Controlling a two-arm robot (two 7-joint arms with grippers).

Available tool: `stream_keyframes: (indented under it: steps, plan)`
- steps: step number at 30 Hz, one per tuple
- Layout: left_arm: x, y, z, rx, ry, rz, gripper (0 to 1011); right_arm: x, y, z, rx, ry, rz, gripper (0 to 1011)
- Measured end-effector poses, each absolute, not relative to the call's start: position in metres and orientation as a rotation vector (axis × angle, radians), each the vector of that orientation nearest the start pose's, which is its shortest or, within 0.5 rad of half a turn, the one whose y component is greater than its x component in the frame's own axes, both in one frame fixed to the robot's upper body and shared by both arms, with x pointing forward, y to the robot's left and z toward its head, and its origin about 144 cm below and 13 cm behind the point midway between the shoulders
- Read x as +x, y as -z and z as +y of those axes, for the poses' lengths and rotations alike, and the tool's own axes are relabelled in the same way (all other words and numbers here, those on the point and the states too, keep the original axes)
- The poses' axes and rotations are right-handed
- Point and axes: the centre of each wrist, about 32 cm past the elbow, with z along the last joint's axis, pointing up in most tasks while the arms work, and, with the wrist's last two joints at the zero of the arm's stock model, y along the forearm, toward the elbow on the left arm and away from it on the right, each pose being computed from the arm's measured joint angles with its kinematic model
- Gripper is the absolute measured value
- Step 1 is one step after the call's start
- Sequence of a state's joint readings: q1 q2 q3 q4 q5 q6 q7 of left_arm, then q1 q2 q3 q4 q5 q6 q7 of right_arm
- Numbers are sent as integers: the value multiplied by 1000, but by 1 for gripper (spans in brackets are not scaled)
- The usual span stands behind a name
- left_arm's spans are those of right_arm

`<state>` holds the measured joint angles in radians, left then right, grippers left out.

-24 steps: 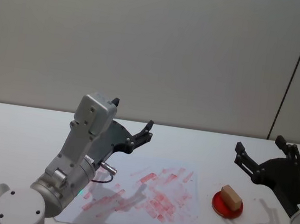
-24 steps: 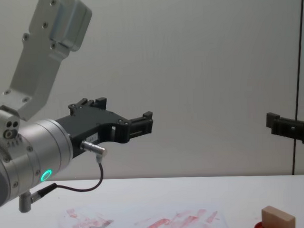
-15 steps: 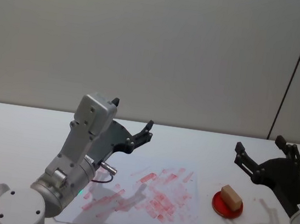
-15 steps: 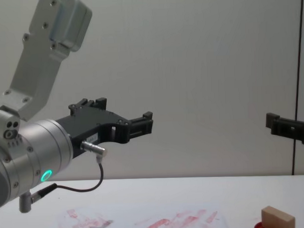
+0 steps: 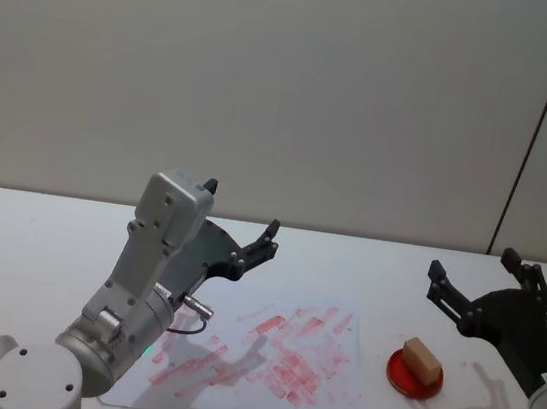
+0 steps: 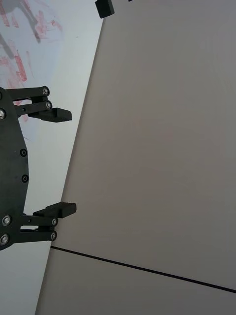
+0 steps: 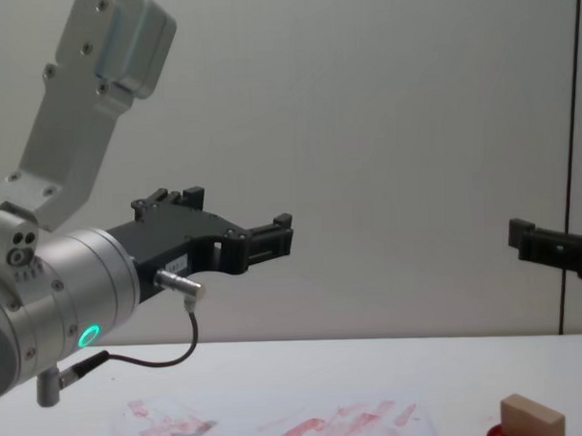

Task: Use the one hand to pick up the stamp and affix it onto the A4 paper.

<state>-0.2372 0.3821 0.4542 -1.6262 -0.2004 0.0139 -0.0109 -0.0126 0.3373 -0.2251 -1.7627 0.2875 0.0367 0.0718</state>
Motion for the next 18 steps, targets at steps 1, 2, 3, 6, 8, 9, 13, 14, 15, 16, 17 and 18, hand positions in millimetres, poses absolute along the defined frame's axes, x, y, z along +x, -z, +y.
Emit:
stream_keyframes:
  steps: [1,2,3,6,8,9,13,14,15,16,17,18]
  plan:
    - [492,-1204,198,61,-1124,-268,1002,444,-1188,-238,21,1225,-71,1001]
    - [492,-1204,198,61,-1124,-268,1002,445,-1188,-238,18,1224,-69,1001]
    - [492,-1204,198,61,-1124,-268,1002,445,-1187,-239,12,1220,-66,1001]
    - [492,-1204,198,61,-1124,-268,1003,448,-1186,-242,-4,1210,-58,1001]
    - [492,-1204,198,61,-1124,-268,1003,449,-1185,-243,-14,1202,-54,1001]
    - [492,-1204,198,61,-1124,-268,1002,450,-1184,-245,-24,1194,-49,1001]
    - [492,-1204,198,61,-1124,-268,1003,453,-1182,-249,-52,1170,-40,1001]
    - [492,-1204,198,61,-1124,-268,1002,453,-1181,-250,-59,1166,-38,1001]
    - [492,-1204,198,61,-1124,-268,1002,454,-1180,-251,-67,1159,-36,1001]
    - [492,-1204,198,61,-1124,-268,1002,455,-1178,-254,-80,1151,-31,1001]
    - [492,-1204,198,61,-1124,-268,1003,455,-1178,-254,-85,1147,-28,1001]
    - [492,-1204,198,61,-1124,-268,1003,456,-1177,-255,-93,1143,-26,1001]
